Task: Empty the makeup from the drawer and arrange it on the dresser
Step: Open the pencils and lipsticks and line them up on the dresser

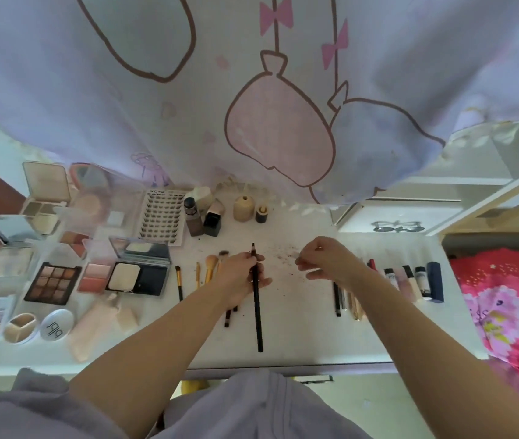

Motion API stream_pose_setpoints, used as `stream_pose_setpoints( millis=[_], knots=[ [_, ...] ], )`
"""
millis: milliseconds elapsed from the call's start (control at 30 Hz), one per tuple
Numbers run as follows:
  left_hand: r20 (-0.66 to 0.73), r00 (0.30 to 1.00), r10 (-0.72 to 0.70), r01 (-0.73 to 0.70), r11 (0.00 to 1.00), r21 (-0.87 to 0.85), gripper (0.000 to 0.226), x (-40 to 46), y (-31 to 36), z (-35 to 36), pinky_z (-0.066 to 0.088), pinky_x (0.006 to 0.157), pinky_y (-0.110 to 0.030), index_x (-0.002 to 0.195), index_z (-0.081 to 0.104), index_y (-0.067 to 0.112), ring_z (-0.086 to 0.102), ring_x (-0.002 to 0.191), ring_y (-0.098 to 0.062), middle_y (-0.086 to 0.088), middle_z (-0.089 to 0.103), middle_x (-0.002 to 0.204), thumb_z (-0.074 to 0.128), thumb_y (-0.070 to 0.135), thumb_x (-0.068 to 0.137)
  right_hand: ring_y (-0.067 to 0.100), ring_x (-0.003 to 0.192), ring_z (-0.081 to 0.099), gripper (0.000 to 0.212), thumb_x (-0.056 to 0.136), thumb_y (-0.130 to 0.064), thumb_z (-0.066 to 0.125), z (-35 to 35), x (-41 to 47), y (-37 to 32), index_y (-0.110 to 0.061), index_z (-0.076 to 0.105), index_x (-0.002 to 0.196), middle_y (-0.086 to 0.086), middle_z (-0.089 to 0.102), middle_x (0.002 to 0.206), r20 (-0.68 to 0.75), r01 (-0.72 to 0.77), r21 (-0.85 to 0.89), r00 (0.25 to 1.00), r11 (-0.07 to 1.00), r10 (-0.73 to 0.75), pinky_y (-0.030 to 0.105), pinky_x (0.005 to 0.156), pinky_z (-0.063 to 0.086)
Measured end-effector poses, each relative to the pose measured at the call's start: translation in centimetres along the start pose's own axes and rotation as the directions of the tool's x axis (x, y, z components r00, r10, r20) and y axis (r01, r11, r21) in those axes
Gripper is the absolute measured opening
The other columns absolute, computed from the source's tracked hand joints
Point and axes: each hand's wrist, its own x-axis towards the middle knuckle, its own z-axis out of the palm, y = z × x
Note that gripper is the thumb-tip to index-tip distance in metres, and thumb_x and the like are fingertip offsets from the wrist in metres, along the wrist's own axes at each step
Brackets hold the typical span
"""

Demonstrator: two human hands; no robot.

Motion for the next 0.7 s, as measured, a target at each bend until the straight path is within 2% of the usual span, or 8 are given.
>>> stream_pose_setpoints(
  millis=[67,167,233,300,333,400,500,700],
  knots=[
    [-0.062,0.995,0.079,-0.065,0.977,0.201,0.016,0.8,0.7,0.4,0.055,0.075,-0.036,0.100,0.052,-0.001,0.060,0.065,-0.021,-0.011,0.060,0.075,0.038,0.006,0.099,0.015,0.068,0.064,0.007,0.089,-0.008,0.061,2.9,0.1,1.4,-0.005,0.056,0.094,0.010,0.065,0.082,-0.015,-0.049,-0.065,0.999,0.997,0.048,0.026,0.057,0.057],
    [-0.097,0.978,0.185,-0.110,0.852,0.512,0.016,2.3,1.6,-0.1,0.056,0.070,-0.033,0.100,0.056,-0.001,0.066,0.067,-0.022,-0.013,0.067,0.081,0.045,0.010,0.097,0.018,0.072,0.064,0.015,0.092,-0.008,0.055,6.2,0.4,3.3,-0.001,0.060,0.104,0.010,0.064,0.084,-0.093,-0.074,-0.153,0.994,0.985,0.060,0.032,0.067,0.059],
    [-0.062,0.967,0.248,-0.122,0.660,0.741,0.020,2.9,2.0,-0.8,0.056,0.073,-0.038,0.093,0.059,0.002,0.068,0.072,-0.024,-0.013,0.070,0.085,0.046,0.017,0.096,0.024,0.083,0.064,0.019,0.094,-0.012,0.047,7.7,0.4,4.2,-0.003,0.060,0.106,0.012,0.066,0.094,-0.147,-0.042,-0.328,0.989,0.944,-0.007,0.037,0.077,0.056],
    [-0.016,0.954,0.298,-0.106,0.389,0.915,0.025,3.3,2.2,-1.3,0.054,0.076,-0.039,0.084,0.059,0.004,0.066,0.077,-0.026,-0.010,0.067,0.084,0.045,0.023,0.094,0.024,0.088,0.059,0.021,0.096,-0.020,0.044,8.9,0.2,4.6,-0.008,0.057,0.107,0.008,0.063,0.100,-0.164,-0.018,-0.548,0.983,0.836,-0.086,0.034,0.073,0.050],
    [0.003,0.948,0.319,-0.093,0.267,0.959,0.026,3.4,2.3,-1.4,0.052,0.075,-0.038,0.079,0.056,0.006,0.063,0.077,-0.027,-0.009,0.064,0.081,0.045,0.026,0.093,0.022,0.087,0.056,0.021,0.096,-0.024,0.042,9.4,0.2,4.8,-0.010,0.054,0.105,0.006,0.061,0.099,-0.169,-0.018,-0.644,0.978,0.765,-0.119,0.032,0.068,0.045],
    [0.029,0.940,0.341,-0.073,0.118,0.990,0.026,3.5,2.2,-1.4,0.049,0.073,-0.037,0.076,0.050,0.010,0.059,0.079,-0.026,-0.007,0.057,0.078,0.043,0.029,0.094,0.023,0.089,0.054,0.022,0.096,-0.027,0.038,10.5,0.3,5.1,-0.010,0.052,0.101,0.005,0.056,0.095,-0.177,-0.024,-0.766,0.969,0.642,-0.174,0.030,0.065,0.038],
    [0.021,0.949,0.316,-0.046,0.071,0.996,0.024,3.7,2.0,-1.3,0.050,0.080,-0.040,0.081,0.052,0.010,0.060,0.084,-0.028,-0.008,0.058,0.083,0.042,0.028,0.094,0.026,0.093,0.053,0.026,0.096,-0.026,0.035,11.8,0.6,5.4,-0.008,0.052,0.101,0.007,0.056,0.099,-0.172,-0.020,-0.821,0.961,0.570,-0.215,0.031,0.065,0.035],
    [0.000,0.954,0.300,-0.033,0.102,0.994,0.024,4.7,1.9,-1.8,0.053,0.078,-0.040,0.087,0.055,0.007,0.063,0.082,-0.030,-0.012,0.062,0.087,0.043,0.026,0.094,0.025,0.087,0.055,0.031,0.097,-0.035,0.035,11.5,1.1,5.6,-0.010,0.053,0.098,0.007,0.059,0.099,-0.103,0.034,-0.794,0.976,0.607,-0.190,0.030,0.067,0.038]
  ],
)
